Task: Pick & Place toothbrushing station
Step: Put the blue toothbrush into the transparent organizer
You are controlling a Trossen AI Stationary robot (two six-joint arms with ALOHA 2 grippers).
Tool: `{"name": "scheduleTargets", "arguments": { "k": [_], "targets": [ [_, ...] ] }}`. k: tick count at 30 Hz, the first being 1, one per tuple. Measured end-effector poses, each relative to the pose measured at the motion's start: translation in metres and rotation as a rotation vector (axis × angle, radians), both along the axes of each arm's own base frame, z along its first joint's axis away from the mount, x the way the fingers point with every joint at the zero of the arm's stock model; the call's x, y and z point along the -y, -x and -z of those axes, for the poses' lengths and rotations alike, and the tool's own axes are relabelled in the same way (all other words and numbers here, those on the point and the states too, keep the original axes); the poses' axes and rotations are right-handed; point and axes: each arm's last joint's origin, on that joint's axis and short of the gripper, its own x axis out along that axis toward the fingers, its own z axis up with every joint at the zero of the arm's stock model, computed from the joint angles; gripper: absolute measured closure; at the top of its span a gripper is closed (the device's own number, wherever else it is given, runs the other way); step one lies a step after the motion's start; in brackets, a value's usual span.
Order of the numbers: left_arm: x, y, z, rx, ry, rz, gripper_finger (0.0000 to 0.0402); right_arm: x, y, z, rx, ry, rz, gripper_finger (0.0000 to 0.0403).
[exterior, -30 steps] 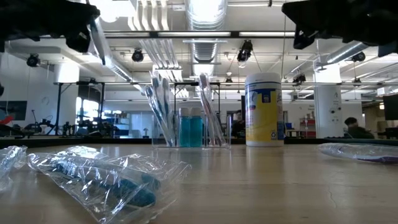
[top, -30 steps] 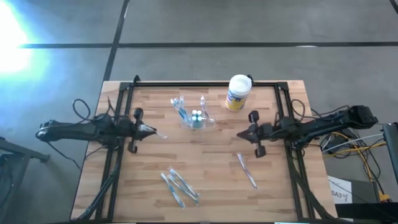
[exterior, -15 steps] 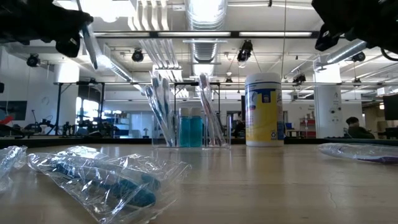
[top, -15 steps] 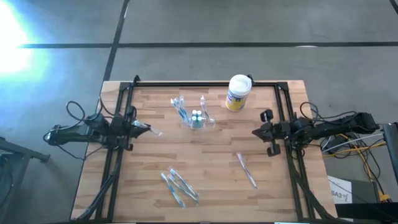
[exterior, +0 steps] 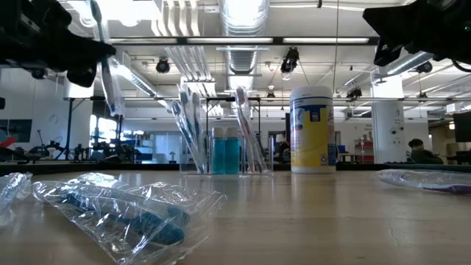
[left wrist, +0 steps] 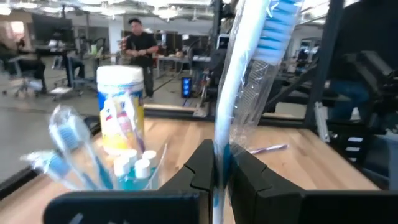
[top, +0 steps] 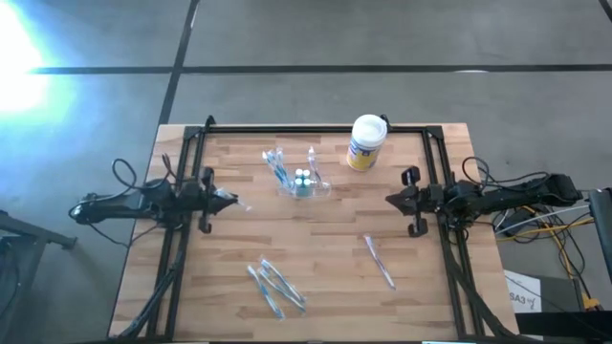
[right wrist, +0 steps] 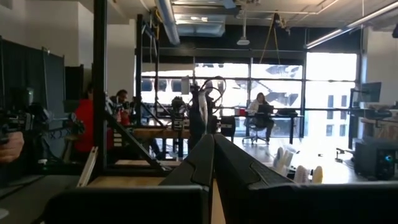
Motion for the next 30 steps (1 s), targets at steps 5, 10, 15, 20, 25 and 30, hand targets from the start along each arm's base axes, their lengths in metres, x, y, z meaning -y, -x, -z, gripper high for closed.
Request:
{"name": "scheduleTargets", "arguments": {
  "k": [5,10,15,20,25,30],
  "targets": [
    [0.000,-0.001,0.003,-0.003,-0.001,-0.015,0.0376,0.000,0.000,0.000,-0.004,-0.002,0.000,0.0394],
    [0.000,-0.004,0.014,-0.037,-0.005,-0.016,0.0376,0.000,0.000,0.000,-0.005,-0.004,0.017,0.0394],
    [0.000,-0.005,0.020,-0.028,0.021,-0.015,0.0376,0.001,0.000,0.000,-0.005,0.004,0.035,0.0394],
    [0.000,-0.005,0.020,-0.029,0.011,-0.016,0.0376,0.002,0.000,0.000,-0.006,-0.021,0.065,0.0394],
    [0.000,-0.005,0.019,-0.029,-0.001,-0.018,0.0376,0.002,0.000,0.000,-0.007,-0.013,0.073,0.0394],
    [0.000,-0.005,0.016,0.012,0.011,-0.015,0.0376,0.002,0.000,0.001,-0.012,-0.004,0.076,0.0394]
  ]
}}
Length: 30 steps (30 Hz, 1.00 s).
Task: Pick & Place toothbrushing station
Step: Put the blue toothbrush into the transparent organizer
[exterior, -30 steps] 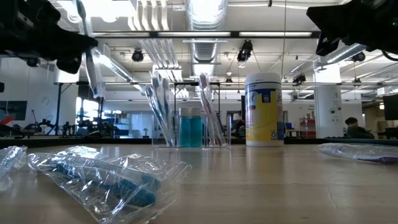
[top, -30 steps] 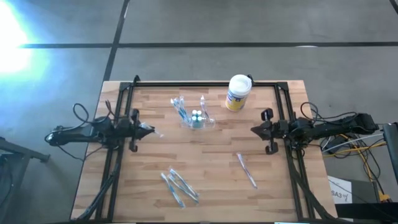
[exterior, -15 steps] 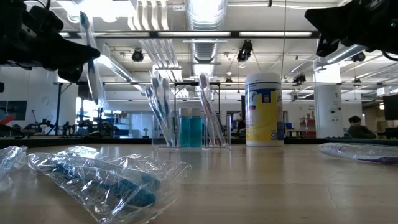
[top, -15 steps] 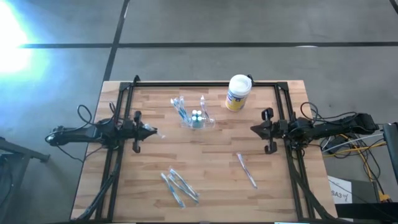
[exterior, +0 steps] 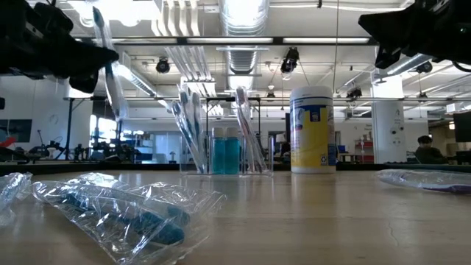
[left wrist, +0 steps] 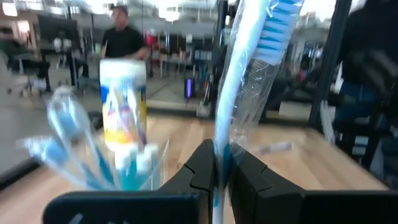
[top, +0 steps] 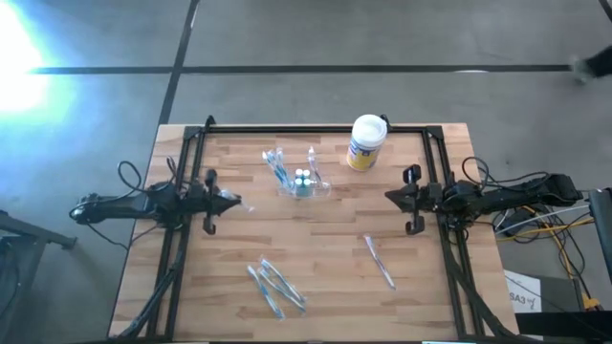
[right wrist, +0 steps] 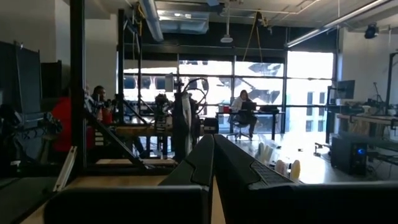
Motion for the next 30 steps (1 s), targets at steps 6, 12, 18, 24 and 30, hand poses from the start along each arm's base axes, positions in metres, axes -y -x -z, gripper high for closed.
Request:
{"name": "scheduleTargets", "arguments": {
  "k": [6,12,18,24,30],
  "targets": [
    [-0.001,0.005,-0.024,0.155,-0.042,-0.022,0.0376,0.000,0.000,0.000,-0.002,0.006,0.004,0.0394],
    [-0.004,0.010,-0.065,0.205,-0.100,-0.139,0.0376,0.002,0.000,0.000,-0.003,0.004,0.053,0.0394],
    [-0.009,-0.001,-0.098,0.148,-0.152,-0.263,0.0376,0.002,0.000,0.000,-0.003,0.010,0.062,0.0394],
    [-0.018,-0.035,-0.119,0.048,-0.167,-0.244,0.0376,0.004,0.000,-0.001,0.002,0.013,0.082,0.0394],
    [-0.039,-0.076,-0.105,0.025,-0.120,-0.118,0.0376,0.006,0.000,-0.001,0.005,0.026,0.096,0.0394]
  ]
}}
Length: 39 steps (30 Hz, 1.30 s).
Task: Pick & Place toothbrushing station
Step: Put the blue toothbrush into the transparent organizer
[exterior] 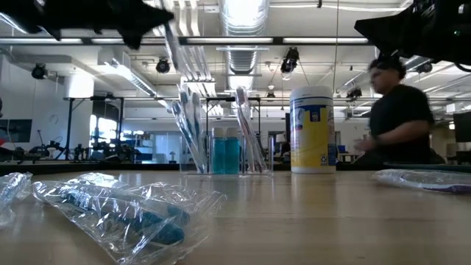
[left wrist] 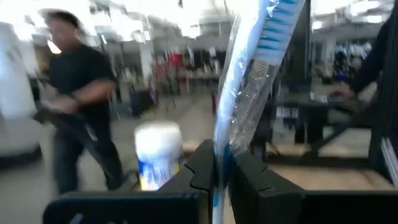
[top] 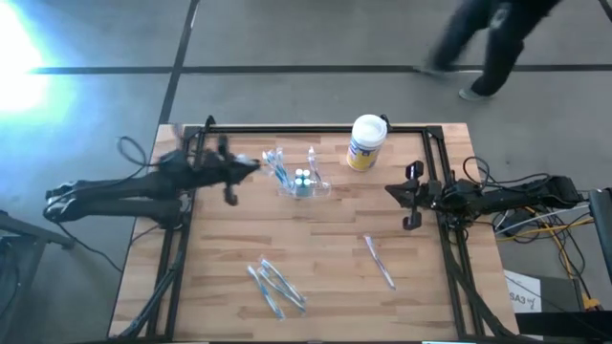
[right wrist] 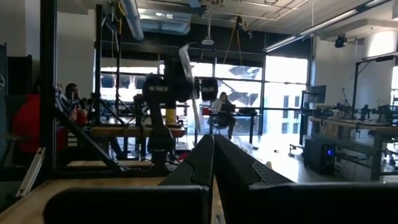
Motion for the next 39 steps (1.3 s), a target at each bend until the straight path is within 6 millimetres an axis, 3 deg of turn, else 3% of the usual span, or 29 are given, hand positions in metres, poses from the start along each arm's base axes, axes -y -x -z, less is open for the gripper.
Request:
{"name": "scheduleTargets", "arguments": {
  "k": [5,11,14,39],
  "targets": [
    [-0.021,-0.018,0.041,-0.079,0.091,-0.004,0.0376,0.000,0.000,0.000,-0.001,0.001,0.000,0.0394],
    [-0.035,-0.029,0.065,-0.047,0.154,0.000,0.0376,0.000,0.000,0.000,-0.003,0.004,0.001,0.0394],
    [-0.038,-0.035,0.066,-0.034,0.148,0.008,0.0376,0.000,0.000,0.000,-0.002,0.004,0.000,0.0394],
    [-0.054,-0.064,0.132,-0.142,0.230,-0.135,0.0376,0.000,0.000,0.000,-0.001,0.004,-0.002,0.0394]
  ]
}}
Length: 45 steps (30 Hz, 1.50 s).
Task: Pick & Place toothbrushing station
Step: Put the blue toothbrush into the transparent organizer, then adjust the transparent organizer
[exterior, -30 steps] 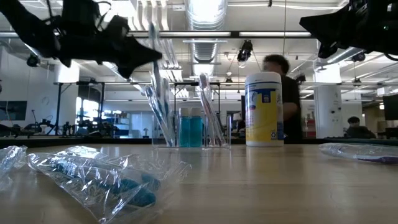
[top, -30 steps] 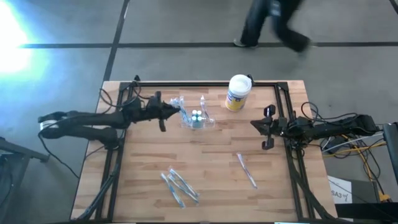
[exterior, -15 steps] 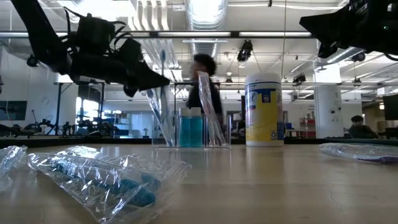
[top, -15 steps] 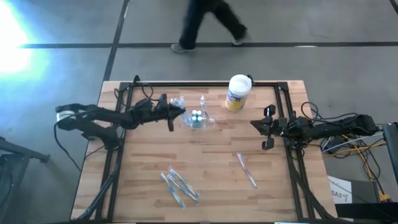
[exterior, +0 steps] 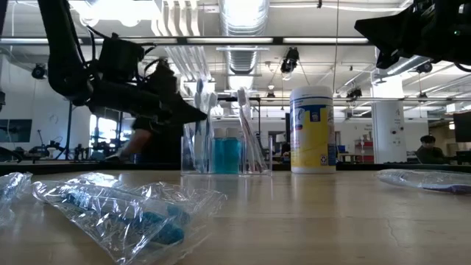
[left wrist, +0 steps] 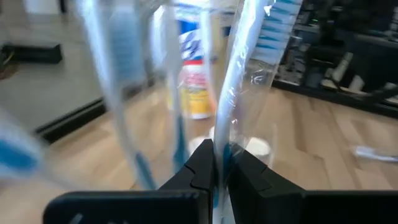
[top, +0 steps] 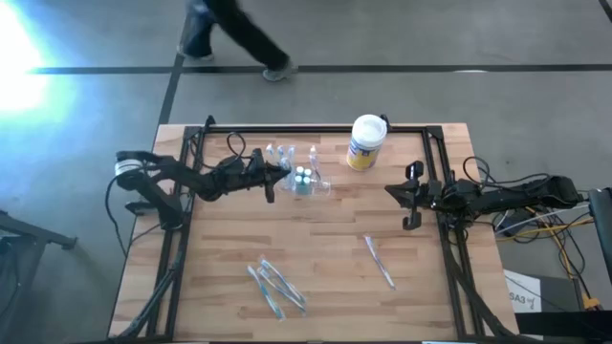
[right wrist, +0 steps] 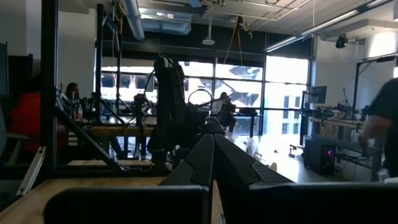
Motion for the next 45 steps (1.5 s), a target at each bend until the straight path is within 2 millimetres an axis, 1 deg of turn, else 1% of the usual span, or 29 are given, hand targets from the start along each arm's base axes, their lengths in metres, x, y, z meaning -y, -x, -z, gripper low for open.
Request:
{"name": "scheduleTargets", "arguments": {
  "k": [3,10,18,21,25,30,34,37,40,45],
  "targets": [
    [-0.001,-0.002,0.006,0.008,0.034,-0.035,0.0376,0.000,0.000,0.000,0.000,0.000,0.000,0.0394],
    [0.002,-0.006,0.016,0.006,0.043,-0.084,0.0376,0.000,0.000,0.000,0.000,-0.003,-0.002,0.0394],
    [0.003,-0.007,0.018,-0.004,0.034,-0.084,0.0375,0.000,0.000,0.000,0.000,-0.003,-0.002,0.0394],
    [0.003,-0.007,0.018,-0.004,0.038,-0.079,0.0367,0.000,0.000,0.000,0.000,-0.003,-0.002,0.0394],
    [0.004,-0.006,0.021,-0.029,0.055,-0.066,0.0337,0.000,0.000,0.000,0.000,-0.002,-0.003,0.0394],
    [0.006,-0.007,0.016,-0.002,0.055,0.007,0.0281,0.000,0.000,0.000,0.000,-0.002,-0.003,0.0394],
    [0.007,-0.006,0.008,0.032,0.044,0.027,0.0234,0.000,0.000,0.000,0.000,-0.002,-0.002,0.0394],
    [0.007,-0.004,0.000,0.054,0.036,0.028,0.0207,0.000,0.000,0.000,-0.001,-0.006,-0.004,0.0394],
    [0.008,-0.002,-0.007,0.062,0.028,0.028,0.0192,0.000,0.000,0.000,0.000,-0.017,-0.008,0.0394],
    [0.011,0.006,-0.026,0.067,-0.009,0.033,0.0188,0.000,0.000,0.001,-0.007,-0.021,-0.009,0.0394]
  ]
}}
